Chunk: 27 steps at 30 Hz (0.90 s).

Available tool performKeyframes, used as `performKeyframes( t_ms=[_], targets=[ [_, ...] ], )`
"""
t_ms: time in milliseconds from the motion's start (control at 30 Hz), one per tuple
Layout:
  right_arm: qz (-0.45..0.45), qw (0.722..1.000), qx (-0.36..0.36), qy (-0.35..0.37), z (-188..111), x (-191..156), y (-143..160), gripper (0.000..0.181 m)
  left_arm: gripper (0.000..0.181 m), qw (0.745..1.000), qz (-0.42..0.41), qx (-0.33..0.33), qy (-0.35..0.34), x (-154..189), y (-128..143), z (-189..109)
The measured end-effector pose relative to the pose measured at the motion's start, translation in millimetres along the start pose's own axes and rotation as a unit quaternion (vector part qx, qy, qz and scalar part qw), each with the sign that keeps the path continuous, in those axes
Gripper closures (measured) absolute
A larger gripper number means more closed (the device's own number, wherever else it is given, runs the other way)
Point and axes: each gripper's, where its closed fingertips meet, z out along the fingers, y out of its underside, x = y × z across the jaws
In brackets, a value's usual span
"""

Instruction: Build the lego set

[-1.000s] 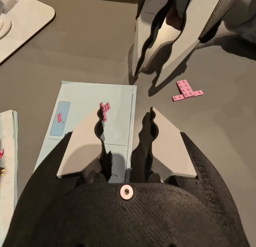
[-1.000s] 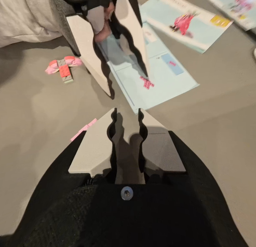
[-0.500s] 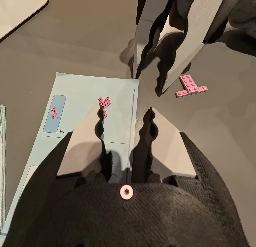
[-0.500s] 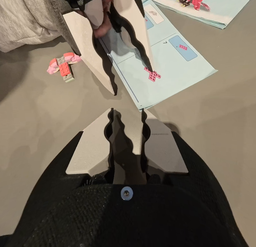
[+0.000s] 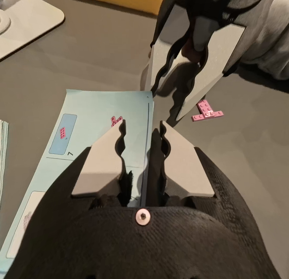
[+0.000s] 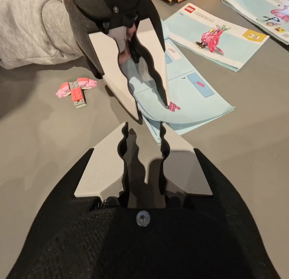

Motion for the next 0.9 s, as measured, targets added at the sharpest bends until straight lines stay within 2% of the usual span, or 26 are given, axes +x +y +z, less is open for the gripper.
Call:
performKeyframes(
  t_ms=[300,500,600,767,900],
  targets=[
    [-0.068,0.995,0.044,0.058,-2.4,7.0,-19.0,0.141,0.148,0.995,-0.057,0.077,0.018,-3.8,-26.0,-14.1],
    [-0.091,0.992,0.059,0.061,1.5,2.5,-25.4,0.141,0.153,0.987,-0.081,0.124,0.057,0.0,-37.3,-20.0],
    [-0.093,0.992,0.064,0.06,2.6,1.1,-26.6,0.141,0.155,0.985,-0.089,0.131,0.067,-0.6,-38.5,-20.2],
    [-0.095,0.992,0.068,0.057,3.3,0.0,-27.5,0.142,0.172,0.983,-0.093,0.134,0.083,1.8,-39.0,-20.5],
    [-0.094,0.991,0.073,0.055,3.1,-0.7,-28.7,0.142,0.17,0.981,-0.096,0.139,0.09,2.4,-39.7,-21.0]
  ],
)
